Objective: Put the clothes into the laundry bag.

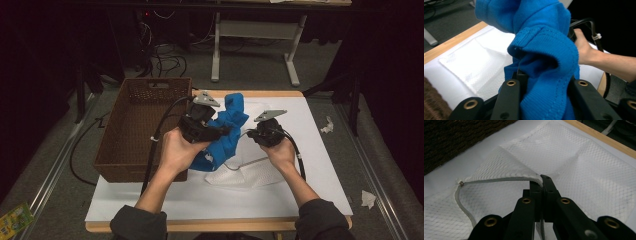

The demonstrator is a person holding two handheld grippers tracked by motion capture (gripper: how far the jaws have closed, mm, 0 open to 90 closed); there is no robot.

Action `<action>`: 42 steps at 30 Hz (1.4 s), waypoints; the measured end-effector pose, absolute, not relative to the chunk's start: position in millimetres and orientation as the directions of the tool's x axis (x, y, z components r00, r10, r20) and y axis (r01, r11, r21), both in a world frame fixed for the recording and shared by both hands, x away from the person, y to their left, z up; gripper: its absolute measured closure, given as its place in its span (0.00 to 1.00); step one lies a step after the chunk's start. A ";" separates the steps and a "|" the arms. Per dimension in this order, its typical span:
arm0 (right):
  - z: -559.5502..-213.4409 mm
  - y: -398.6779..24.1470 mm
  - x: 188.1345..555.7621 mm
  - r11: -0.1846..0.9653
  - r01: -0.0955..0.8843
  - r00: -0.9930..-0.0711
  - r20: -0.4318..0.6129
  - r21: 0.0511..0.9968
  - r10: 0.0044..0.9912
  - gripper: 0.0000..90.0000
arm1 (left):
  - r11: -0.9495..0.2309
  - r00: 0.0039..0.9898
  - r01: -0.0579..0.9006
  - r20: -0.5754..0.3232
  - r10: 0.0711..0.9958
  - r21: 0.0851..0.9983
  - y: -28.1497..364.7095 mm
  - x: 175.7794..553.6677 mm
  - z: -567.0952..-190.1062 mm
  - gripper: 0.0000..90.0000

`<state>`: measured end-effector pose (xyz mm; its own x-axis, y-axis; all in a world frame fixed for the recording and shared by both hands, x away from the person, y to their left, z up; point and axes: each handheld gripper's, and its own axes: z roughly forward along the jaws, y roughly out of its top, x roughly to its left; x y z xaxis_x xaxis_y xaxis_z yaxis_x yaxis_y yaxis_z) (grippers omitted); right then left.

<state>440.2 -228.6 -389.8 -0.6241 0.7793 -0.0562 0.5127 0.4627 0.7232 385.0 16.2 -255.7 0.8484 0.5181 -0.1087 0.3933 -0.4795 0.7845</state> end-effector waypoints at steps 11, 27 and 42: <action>-391.1 -230.1 441.1 0.456 0.519 -0.620 -0.049 0.723 0.783 1.00 | -0.502 0.870 0.381 -0.117 0.480 0.776 -5.0 382.4 -263.0 0.78; -391.4 -233.2 442.6 0.454 0.526 -0.618 -0.044 0.719 0.785 1.00 | -0.492 0.896 0.349 -0.130 0.425 0.798 -26.2 377.1 -251.4 0.78; -391.5 -235.7 443.0 0.445 0.529 -0.618 -0.031 0.723 0.785 1.00 | -0.513 0.917 0.321 -0.126 0.379 0.796 -50.5 372.5 -247.1 0.78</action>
